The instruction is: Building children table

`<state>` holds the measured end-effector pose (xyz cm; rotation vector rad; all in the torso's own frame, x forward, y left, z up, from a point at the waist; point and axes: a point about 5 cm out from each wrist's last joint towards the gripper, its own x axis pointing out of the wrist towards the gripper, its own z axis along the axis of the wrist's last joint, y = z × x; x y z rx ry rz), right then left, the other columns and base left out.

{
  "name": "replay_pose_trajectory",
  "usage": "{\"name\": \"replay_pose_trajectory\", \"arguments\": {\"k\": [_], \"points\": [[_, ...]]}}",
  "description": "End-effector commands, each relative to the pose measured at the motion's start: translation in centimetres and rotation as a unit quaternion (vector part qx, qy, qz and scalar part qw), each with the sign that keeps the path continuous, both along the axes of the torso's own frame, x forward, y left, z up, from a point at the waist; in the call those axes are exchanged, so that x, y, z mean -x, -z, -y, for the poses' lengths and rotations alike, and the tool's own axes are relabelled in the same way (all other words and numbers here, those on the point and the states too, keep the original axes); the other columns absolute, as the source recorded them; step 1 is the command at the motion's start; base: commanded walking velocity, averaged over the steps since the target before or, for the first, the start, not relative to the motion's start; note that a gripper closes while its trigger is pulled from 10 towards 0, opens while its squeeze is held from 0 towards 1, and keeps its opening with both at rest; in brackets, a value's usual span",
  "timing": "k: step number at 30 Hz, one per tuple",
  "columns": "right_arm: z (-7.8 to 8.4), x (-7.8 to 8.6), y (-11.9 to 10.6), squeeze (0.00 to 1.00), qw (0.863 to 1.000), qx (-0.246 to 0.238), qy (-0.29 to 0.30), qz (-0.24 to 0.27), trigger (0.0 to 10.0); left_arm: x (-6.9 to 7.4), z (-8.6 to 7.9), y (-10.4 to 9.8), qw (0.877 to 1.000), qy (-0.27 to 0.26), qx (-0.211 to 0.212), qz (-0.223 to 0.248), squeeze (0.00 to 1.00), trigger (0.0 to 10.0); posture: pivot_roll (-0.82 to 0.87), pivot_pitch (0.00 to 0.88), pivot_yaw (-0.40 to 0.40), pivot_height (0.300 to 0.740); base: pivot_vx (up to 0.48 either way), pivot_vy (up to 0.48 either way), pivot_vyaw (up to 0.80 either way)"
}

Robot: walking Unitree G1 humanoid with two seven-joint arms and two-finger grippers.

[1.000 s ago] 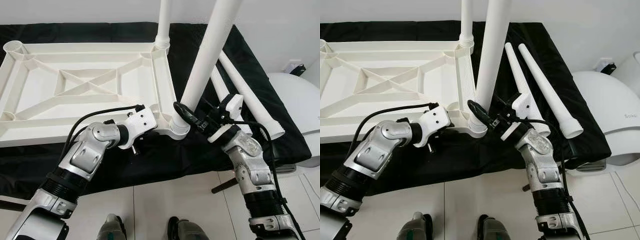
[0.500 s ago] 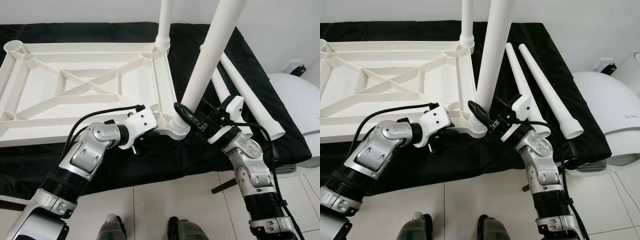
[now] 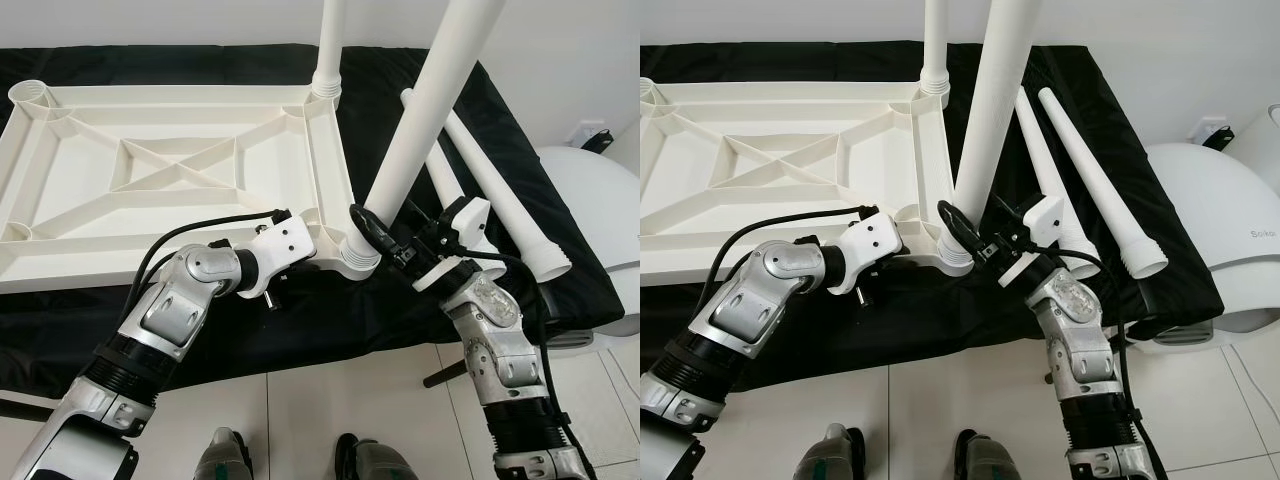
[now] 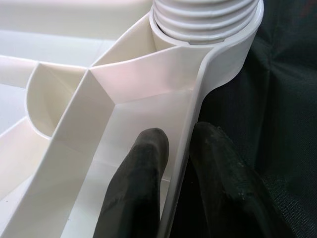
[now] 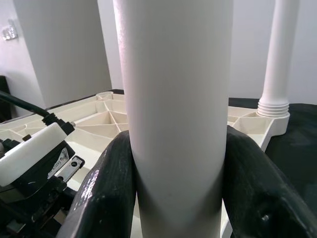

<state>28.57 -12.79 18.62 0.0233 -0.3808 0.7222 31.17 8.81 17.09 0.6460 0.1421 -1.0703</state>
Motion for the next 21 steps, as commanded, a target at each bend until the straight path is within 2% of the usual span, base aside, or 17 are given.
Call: {"name": "replay_pose_trajectory", "arguments": {"k": [1,10,21], "points": [[0.29,0.35,4.81,0.00,0.992,0.022,0.018,-0.124,10.0,0.43,1.26,-1.22,0.999,0.035,0.009,0.023,0.00,10.0,0.02,0.196,-0.029,0.740,0.000,0.000,0.00],[0.04,0.44,4.20,0.00,0.992,0.005,0.059,-0.112,10.0,0.42,1.28,-1.21,0.999,0.036,0.008,0.022,0.00,10.0,0.02,0.198,-0.027,0.740,0.000,0.000,0.00],[-0.45,0.78,3.90,0.00,0.994,0.013,0.041,-0.101,10.0,0.37,1.29,-1.31,0.999,0.036,0.009,0.022,0.00,10.0,0.02,0.199,-0.027,0.740,0.000,0.000,0.00]]}}
